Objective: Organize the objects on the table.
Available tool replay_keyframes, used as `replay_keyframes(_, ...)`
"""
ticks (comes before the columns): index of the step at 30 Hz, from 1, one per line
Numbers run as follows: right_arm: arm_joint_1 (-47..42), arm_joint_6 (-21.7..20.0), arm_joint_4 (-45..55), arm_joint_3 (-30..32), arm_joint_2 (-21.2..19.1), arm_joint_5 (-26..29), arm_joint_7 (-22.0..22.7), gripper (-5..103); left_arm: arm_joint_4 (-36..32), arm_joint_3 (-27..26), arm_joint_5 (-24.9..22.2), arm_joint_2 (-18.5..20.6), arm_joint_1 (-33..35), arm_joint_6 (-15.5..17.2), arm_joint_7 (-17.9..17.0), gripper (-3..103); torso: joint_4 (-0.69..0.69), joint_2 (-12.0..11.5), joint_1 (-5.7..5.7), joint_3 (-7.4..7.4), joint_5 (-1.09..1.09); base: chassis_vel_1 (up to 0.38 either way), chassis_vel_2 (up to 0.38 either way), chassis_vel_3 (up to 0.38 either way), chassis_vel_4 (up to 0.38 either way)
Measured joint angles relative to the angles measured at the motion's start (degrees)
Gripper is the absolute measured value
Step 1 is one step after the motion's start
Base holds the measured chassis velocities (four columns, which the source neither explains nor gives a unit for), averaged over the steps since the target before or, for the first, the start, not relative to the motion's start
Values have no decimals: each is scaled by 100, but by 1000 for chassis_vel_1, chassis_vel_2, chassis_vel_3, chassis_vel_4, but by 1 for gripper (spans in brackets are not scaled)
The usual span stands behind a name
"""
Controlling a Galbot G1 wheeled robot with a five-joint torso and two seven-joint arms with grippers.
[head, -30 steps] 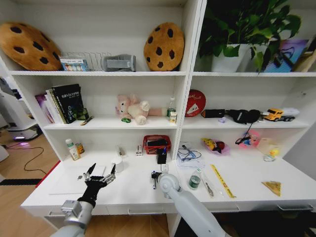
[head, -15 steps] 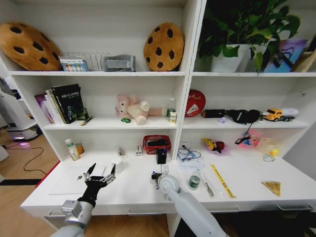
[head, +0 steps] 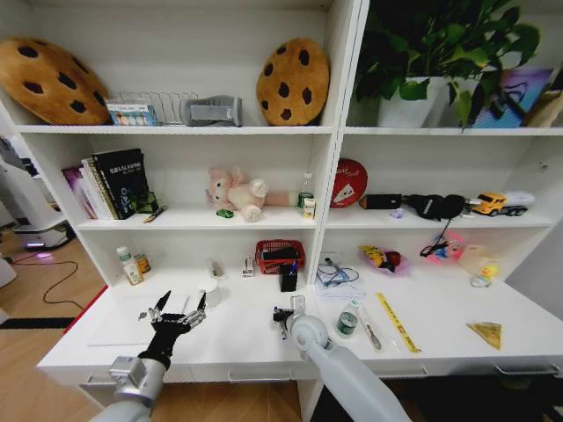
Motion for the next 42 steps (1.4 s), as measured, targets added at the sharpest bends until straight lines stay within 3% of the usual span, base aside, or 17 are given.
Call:
replay_keyframes(2,0,558,-15,188,-56,-635,-598,7,0,0,0,0,0,0,0,100,0,1,0,-1,0,0,0,0,0)
replay_keyframes(3,0,558,-15,188,-56,-635,-598,7,0,0,0,0,0,0,0,100,0,1,0,-1,0,0,0,0,0)
replay_keyframes(6,2,1285,-46,430,-111,-1047,-1206,7,0,0,0,0,0,0,0,100,0,2,0,-2,0,0,0,0,0)
replay_keyframes(7,2,1285,-46,430,-111,-1047,-1206,7,0,0,0,0,0,0,0,100,0,2,0,-2,0,0,0,0,0)
replay_keyframes(10,115,2141,-338,650,-79,-1578,-1697,7,0,0,0,0,0,0,0,100,0,3,-1,-2,0,0,0,0,0)
replay_keyframes(11,115,2141,-338,650,-79,-1578,-1697,7,0,0,0,0,0,0,0,100,0,3,-1,-2,0,0,0,0,0)
replay_keyframes(14,382,2659,-783,760,36,-2035,-1880,7,0,0,0,0,0,0,-1,100,0,3,-1,-2,0,0,0,0,0)
replay_keyframes(21,1011,3214,-1621,757,311,-2287,-2040,7,0,0,0,0,0,0,0,100,2,4,-1,-2,-1,0,0,0,0)
replay_keyframes(30,1373,3114,-2276,561,742,-2339,-1853,7,0,0,0,0,0,0,-1,100,1,3,-2,-3,-1,0,0,0,0)
replay_keyframes(42,1178,3019,-2443,633,810,-2468,-1642,7,0,0,0,0,0,0,-1,100,0,4,-2,-3,-1,0,0,0,0)
